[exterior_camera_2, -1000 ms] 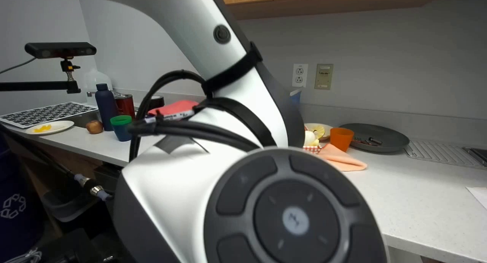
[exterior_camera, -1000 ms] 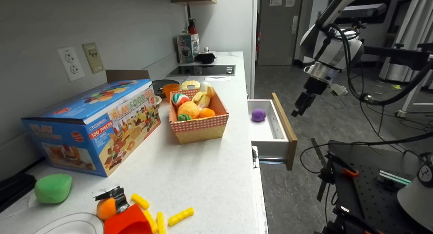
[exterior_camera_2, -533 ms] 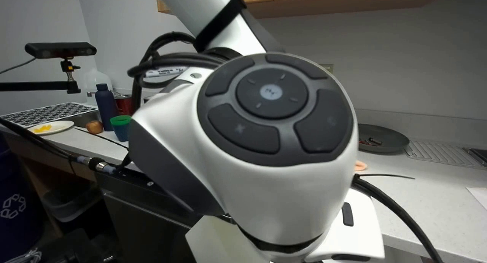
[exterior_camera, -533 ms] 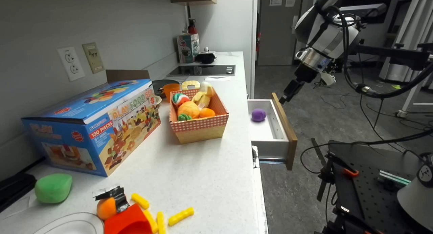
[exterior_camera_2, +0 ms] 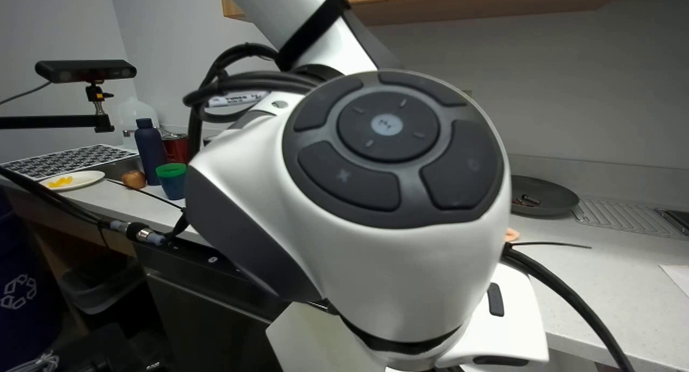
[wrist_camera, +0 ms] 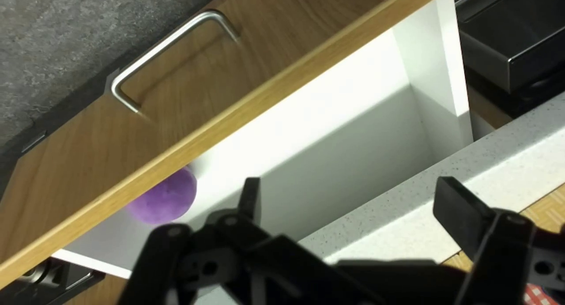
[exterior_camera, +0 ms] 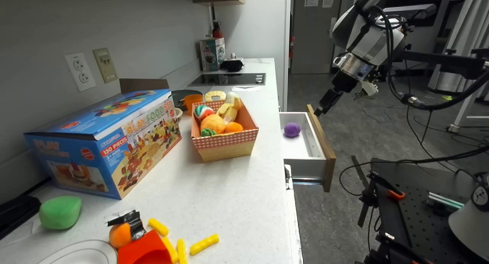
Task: Open the drawer, then remove the purple plushie from the drawer, then close the drawer
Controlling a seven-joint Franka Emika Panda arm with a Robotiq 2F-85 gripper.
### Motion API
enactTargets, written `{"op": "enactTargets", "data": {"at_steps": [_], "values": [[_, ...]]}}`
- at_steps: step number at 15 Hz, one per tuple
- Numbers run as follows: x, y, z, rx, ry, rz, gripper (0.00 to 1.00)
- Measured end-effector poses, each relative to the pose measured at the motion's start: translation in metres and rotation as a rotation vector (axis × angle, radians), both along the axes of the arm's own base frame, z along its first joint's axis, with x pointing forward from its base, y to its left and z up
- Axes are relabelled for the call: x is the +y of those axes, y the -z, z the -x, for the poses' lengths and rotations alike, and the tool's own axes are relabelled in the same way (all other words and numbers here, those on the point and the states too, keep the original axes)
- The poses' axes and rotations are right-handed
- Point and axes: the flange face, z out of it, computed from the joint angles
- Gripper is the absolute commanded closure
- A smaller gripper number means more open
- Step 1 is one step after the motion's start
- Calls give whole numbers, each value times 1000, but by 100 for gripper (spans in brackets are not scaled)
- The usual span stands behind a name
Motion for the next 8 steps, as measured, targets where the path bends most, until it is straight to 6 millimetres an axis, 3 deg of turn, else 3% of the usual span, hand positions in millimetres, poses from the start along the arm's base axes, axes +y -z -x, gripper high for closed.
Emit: {"op": "enactTargets", "data": {"at_steps": [5,8], "values": [[-13,-16,-32,-51,24,65,0],[-19,-12,-58,-49,26,120,0]]}}
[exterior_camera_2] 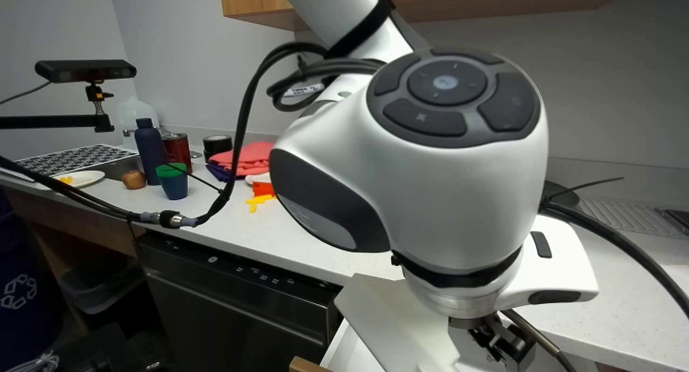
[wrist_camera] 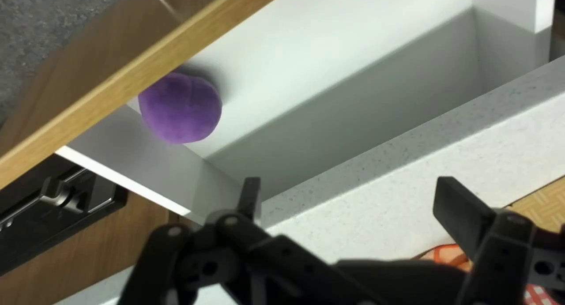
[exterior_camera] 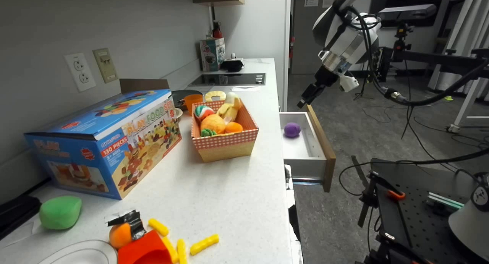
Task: Open the drawer, then remove the purple plushie from the drawer, then close the drawer
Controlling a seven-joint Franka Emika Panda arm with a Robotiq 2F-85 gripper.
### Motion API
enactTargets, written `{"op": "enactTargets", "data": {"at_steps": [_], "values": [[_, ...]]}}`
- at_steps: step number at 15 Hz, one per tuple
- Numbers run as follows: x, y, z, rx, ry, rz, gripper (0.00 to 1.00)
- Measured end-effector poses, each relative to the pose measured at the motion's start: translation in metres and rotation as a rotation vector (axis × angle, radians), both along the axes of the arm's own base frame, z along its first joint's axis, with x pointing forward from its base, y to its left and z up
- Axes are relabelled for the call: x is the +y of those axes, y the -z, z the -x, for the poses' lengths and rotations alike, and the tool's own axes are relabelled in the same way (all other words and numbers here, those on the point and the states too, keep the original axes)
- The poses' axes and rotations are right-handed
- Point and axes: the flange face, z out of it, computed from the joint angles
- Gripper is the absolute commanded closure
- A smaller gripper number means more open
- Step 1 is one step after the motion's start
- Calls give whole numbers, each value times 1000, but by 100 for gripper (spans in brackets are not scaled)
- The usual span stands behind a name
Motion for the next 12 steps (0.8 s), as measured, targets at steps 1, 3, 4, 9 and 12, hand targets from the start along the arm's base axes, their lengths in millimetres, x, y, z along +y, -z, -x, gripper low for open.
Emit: {"op": "enactTargets", "data": {"at_steps": [1,3,4,9,12], "values": [[-3,5,-8,8,1,18,0],[-9,17,-19,30,9,49,0],[-13,25,-24,42,13,60,0],[-18,39,-30,61,14,60,0],[-18,37,-30,59,14,61,0]]}}
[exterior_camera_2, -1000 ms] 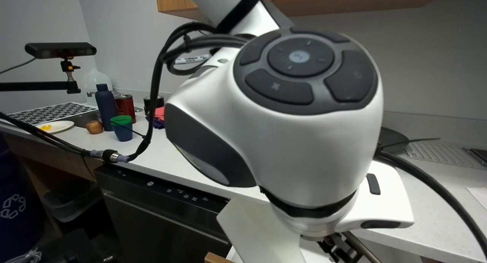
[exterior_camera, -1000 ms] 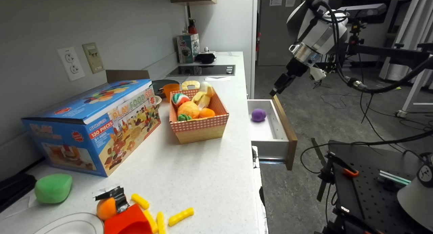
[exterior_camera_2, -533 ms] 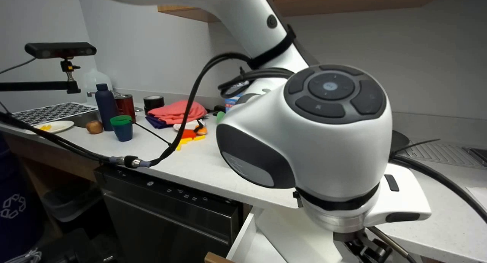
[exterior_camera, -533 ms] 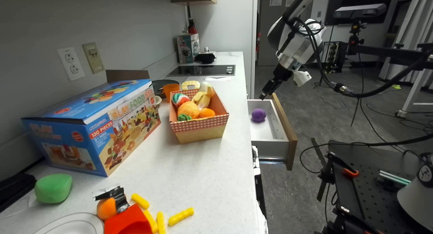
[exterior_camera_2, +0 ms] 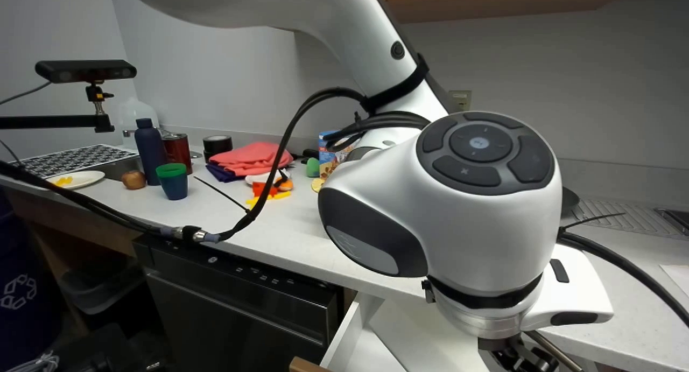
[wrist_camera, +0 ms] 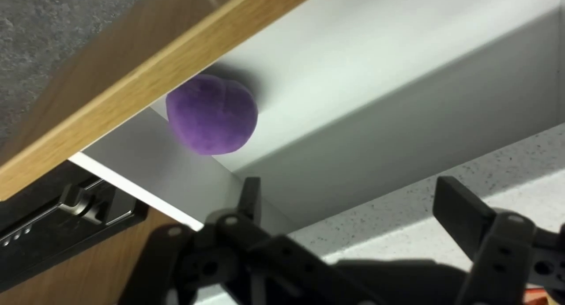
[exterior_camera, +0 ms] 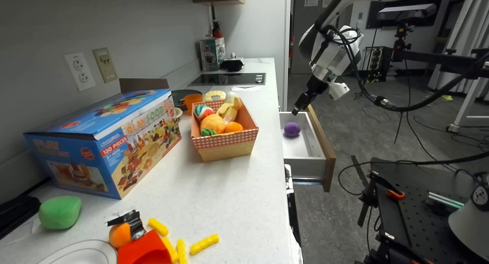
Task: Open the drawer, then remove the purple plushie from the drawer, then close the drawer
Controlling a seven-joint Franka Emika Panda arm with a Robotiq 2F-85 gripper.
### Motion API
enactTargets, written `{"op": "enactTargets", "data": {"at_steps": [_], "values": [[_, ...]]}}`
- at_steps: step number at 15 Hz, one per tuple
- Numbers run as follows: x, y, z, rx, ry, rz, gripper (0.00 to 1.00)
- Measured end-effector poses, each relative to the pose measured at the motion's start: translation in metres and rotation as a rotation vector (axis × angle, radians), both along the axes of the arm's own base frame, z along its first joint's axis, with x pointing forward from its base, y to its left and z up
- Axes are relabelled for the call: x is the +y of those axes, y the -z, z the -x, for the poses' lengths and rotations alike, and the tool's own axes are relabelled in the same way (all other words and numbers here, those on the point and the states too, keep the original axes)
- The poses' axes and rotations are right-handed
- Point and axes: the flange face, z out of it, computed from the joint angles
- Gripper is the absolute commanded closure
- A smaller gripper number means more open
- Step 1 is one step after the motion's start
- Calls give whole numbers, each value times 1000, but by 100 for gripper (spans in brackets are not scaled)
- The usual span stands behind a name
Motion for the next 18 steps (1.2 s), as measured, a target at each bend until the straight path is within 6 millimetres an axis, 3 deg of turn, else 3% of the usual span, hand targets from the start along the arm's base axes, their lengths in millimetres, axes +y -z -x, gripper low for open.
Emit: {"op": "enactTargets", "data": {"at_steps": [6,12,18], "values": [[-10,21,-6,108,-105,135,0],[-21,57,-35,207,-201,250,0],[-43,75,-62,261,-246,327,0]]}}
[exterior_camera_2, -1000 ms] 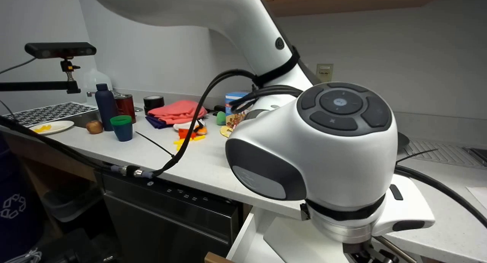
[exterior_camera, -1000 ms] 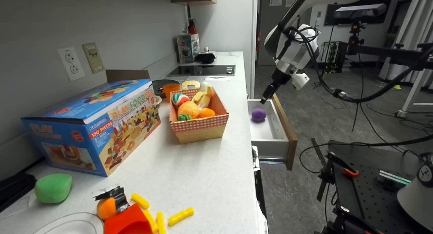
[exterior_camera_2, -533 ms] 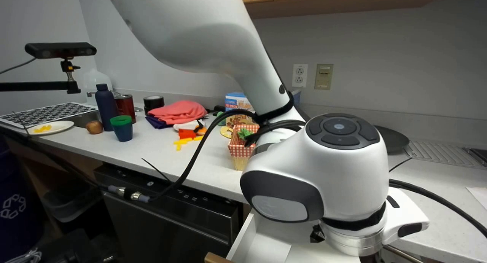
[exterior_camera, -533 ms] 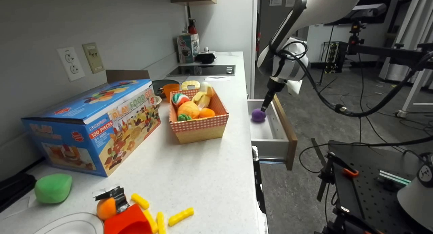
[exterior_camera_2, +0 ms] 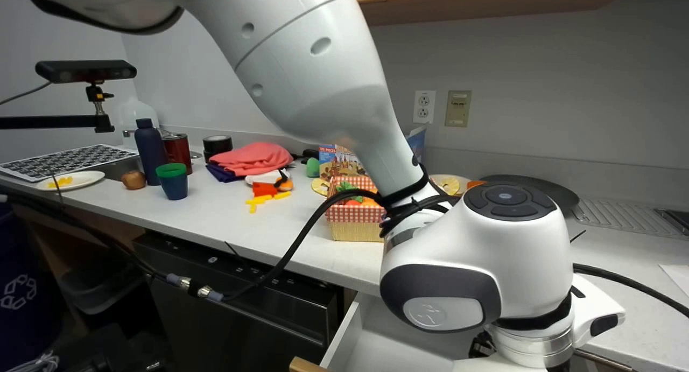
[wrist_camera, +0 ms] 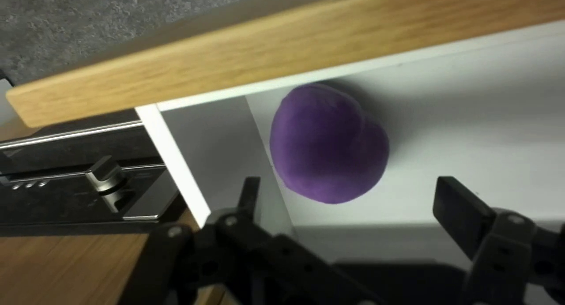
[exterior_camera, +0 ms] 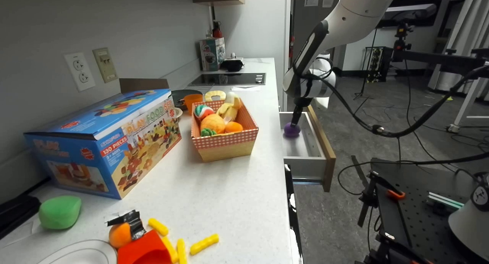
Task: Open the drawer, then remove the purple plushie from the drawer, then close the drawer
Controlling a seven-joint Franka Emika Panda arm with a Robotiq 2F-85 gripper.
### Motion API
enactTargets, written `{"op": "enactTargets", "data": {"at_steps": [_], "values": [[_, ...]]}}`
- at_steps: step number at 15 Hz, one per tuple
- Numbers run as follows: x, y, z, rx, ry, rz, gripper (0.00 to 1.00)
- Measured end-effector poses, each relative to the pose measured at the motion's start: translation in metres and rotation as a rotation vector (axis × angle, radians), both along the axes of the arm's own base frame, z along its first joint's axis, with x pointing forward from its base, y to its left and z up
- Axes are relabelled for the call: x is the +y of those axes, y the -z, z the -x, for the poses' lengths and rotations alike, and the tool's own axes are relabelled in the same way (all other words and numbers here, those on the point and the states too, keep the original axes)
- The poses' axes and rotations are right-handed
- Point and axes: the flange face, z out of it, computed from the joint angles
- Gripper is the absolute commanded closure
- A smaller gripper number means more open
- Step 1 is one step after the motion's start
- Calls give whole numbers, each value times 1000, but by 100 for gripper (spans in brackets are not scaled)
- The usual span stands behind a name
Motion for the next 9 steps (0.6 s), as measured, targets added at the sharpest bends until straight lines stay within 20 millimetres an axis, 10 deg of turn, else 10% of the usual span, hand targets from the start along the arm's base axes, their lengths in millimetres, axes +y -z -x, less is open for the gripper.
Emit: {"op": "enactTargets", "data": {"at_steps": [9], "values": [[-12,21,-27,124,-39,48,0]]}}
